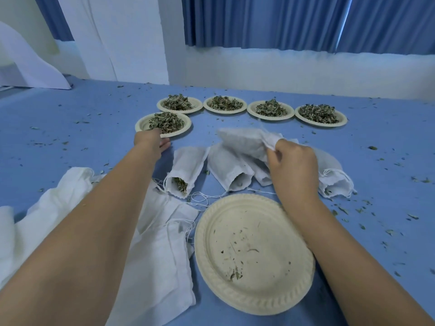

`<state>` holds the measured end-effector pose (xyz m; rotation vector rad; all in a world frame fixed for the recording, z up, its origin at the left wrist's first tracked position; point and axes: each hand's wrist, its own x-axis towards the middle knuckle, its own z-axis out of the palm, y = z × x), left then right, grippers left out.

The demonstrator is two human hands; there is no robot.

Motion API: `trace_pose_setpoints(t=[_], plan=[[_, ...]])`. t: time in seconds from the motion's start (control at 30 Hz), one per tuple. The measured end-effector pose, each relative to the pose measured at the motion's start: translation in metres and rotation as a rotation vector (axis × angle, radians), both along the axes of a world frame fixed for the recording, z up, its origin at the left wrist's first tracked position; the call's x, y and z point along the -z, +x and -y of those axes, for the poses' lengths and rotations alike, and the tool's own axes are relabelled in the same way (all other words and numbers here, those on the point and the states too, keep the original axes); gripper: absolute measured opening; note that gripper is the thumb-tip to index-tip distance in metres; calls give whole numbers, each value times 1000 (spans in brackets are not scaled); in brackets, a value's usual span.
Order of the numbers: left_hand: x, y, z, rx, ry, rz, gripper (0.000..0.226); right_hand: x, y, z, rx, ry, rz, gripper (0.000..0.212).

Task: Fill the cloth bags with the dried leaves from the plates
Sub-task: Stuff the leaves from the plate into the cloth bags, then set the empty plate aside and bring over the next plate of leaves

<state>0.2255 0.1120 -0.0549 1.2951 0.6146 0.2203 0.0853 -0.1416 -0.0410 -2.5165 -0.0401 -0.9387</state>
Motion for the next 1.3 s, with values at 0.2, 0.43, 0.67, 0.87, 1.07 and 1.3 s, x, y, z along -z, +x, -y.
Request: trace_pose_setpoints(t=[0.2,0.43,0.67,0.87,1.07,1.3], plan=[[5,13,-1,-18,11,-41,10,6,4,-9,-152,-158,-207,29],[10,11,-3,-34,44,-31,32,7,-2,-6,-156,-217,-40,18],[-21,-33,10,25,-112,155,22,4,-12,-2,-174,-157,117,9],[-55,-97,20,267,-130,300,13,-6,-31,3,-222,319,52,21],[-56,-170,25,666,-75,166,13,-26,-53,16,-301,902,-413,26],[-41,-225,33,848,-8,47,5,-16,-86,36,-216,557,-419,17]])
